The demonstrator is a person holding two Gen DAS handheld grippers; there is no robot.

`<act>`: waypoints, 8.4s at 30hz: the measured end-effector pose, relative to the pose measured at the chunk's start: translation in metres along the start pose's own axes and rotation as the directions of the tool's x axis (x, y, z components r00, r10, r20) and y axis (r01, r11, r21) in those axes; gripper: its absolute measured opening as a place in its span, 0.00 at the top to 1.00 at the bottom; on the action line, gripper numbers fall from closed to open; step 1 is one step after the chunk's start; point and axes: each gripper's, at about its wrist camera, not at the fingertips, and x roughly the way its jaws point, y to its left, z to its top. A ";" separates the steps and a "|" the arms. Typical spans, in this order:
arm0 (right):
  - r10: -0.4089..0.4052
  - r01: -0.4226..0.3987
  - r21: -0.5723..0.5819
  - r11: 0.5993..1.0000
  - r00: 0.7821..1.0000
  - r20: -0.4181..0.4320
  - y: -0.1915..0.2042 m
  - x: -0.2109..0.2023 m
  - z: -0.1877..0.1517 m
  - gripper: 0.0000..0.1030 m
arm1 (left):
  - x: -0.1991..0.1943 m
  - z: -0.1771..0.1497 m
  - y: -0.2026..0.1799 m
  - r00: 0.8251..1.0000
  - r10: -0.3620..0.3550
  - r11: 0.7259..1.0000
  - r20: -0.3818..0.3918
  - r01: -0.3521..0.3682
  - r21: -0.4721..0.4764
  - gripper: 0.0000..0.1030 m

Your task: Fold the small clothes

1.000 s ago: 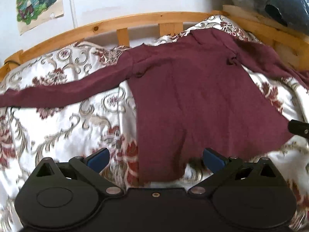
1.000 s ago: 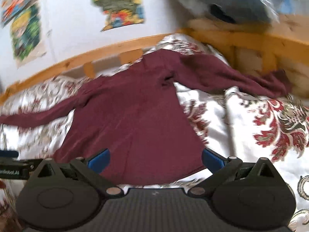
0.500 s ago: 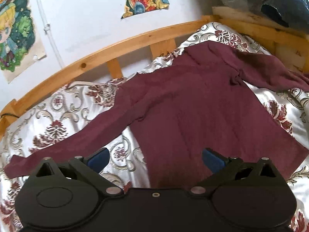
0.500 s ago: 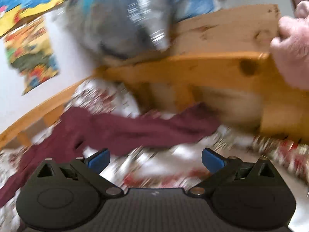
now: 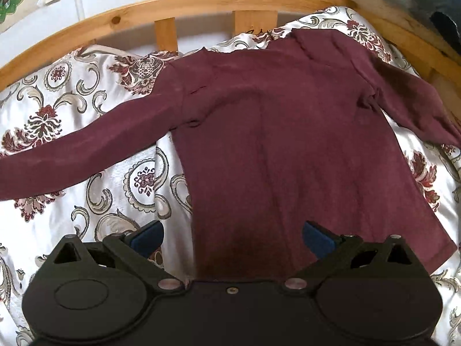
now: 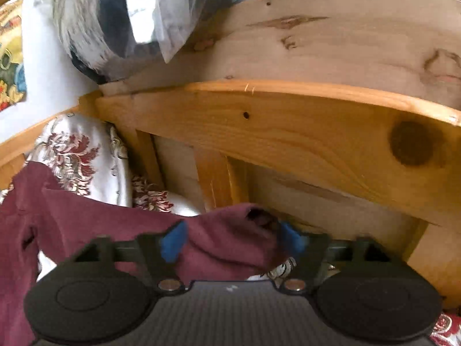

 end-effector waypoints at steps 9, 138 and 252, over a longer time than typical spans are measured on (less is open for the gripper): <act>0.054 -0.046 -0.085 0.995 0.994 0.097 0.037 -0.057 0.014 0.92 | -0.016 0.006 0.004 0.998 -0.056 0.998 0.038 0.057 -0.019 0.01; 0.561 -0.277 -0.896 0.348 0.827 -0.038 0.289 0.032 -0.075 0.85 | 0.090 0.040 0.016 0.954 -0.289 0.955 0.078 0.281 0.100 0.02; 0.576 -0.567 -0.352 0.745 0.813 -0.090 0.160 -0.111 -0.121 0.00 | -0.051 0.072 0.180 0.931 0.245 0.967 -0.270 -0.215 0.136 0.99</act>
